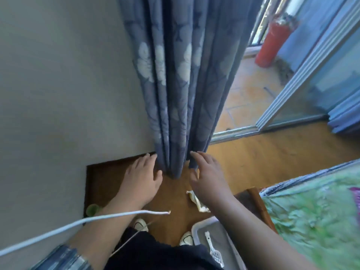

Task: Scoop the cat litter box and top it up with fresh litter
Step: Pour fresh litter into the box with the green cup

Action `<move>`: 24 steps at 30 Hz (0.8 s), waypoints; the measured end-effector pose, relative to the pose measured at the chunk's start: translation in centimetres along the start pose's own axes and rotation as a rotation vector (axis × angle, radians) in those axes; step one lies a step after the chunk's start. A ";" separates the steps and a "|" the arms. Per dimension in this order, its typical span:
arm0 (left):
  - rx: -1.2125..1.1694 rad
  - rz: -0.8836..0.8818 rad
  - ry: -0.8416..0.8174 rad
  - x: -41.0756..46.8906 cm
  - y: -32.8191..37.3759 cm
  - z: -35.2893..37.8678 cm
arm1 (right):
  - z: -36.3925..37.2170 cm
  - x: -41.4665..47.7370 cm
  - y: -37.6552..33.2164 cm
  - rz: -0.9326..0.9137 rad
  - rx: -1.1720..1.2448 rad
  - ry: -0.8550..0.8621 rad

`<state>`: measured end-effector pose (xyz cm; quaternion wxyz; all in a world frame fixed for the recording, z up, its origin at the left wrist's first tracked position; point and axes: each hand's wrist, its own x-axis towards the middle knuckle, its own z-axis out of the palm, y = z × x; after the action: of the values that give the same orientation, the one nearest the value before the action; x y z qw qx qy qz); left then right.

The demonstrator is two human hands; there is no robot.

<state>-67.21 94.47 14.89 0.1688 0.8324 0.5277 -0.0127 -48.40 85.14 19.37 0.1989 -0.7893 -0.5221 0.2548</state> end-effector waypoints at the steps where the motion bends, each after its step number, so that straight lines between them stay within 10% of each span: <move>1: 0.005 -0.039 0.029 -0.9 -1.5 -0.9 | 0.2 0.3 -1.6 -0.054 -0.005 -0.012; 14: -0.222 -0.558 0.262 -15.2 -23.5 -6.8 | 13.2 -0.1 -22.1 -0.503 -0.118 -0.232; 24: -0.265 -0.629 0.198 -22.5 -39.3 -7.7 | 26.9 -3.3 -34.5 -0.505 -0.132 -0.361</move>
<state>-113.08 92.23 16.09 0.2113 0.5970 0.7692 0.0851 -90.86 96.31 18.75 0.1084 -0.5877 -0.7439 0.2991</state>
